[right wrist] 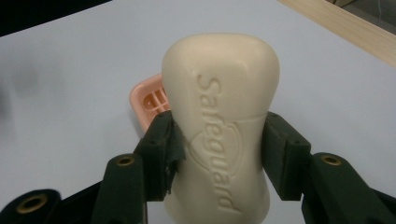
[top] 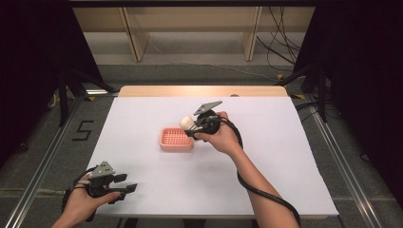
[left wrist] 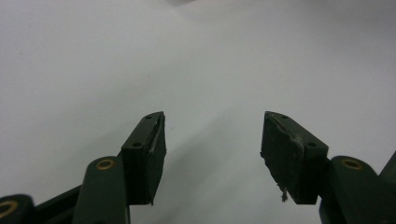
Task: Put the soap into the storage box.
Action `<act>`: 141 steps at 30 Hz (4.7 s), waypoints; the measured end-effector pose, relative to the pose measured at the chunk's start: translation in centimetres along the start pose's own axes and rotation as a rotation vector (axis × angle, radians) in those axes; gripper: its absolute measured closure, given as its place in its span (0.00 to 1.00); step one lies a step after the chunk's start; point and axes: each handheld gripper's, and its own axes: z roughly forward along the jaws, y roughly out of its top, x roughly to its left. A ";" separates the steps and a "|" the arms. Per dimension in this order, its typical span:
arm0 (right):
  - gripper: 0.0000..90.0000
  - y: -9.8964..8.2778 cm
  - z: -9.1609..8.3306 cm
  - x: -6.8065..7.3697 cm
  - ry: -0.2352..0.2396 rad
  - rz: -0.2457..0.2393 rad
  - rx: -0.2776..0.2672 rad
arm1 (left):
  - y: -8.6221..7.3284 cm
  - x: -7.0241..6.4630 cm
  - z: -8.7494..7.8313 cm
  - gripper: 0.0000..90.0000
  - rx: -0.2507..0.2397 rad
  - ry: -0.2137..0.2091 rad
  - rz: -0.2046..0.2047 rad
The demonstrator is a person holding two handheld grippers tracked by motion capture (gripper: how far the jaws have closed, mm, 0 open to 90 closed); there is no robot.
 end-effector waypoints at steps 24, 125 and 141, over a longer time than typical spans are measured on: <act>0.56 0.5 0.6 0.1 0.000 0.004 0.006 | 0.0 0.0 0.0 0.44 -0.008 -0.001 -0.004; 0.56 1.1 5.1 1.1 0.027 -0.011 0.063 | 0.1 0.0 -0.1 0.44 -0.005 -0.004 0.001; 0.56 1.0 5.5 1.0 0.016 -0.021 0.083 | 0.0 0.0 -0.1 0.44 -0.008 -0.007 -0.002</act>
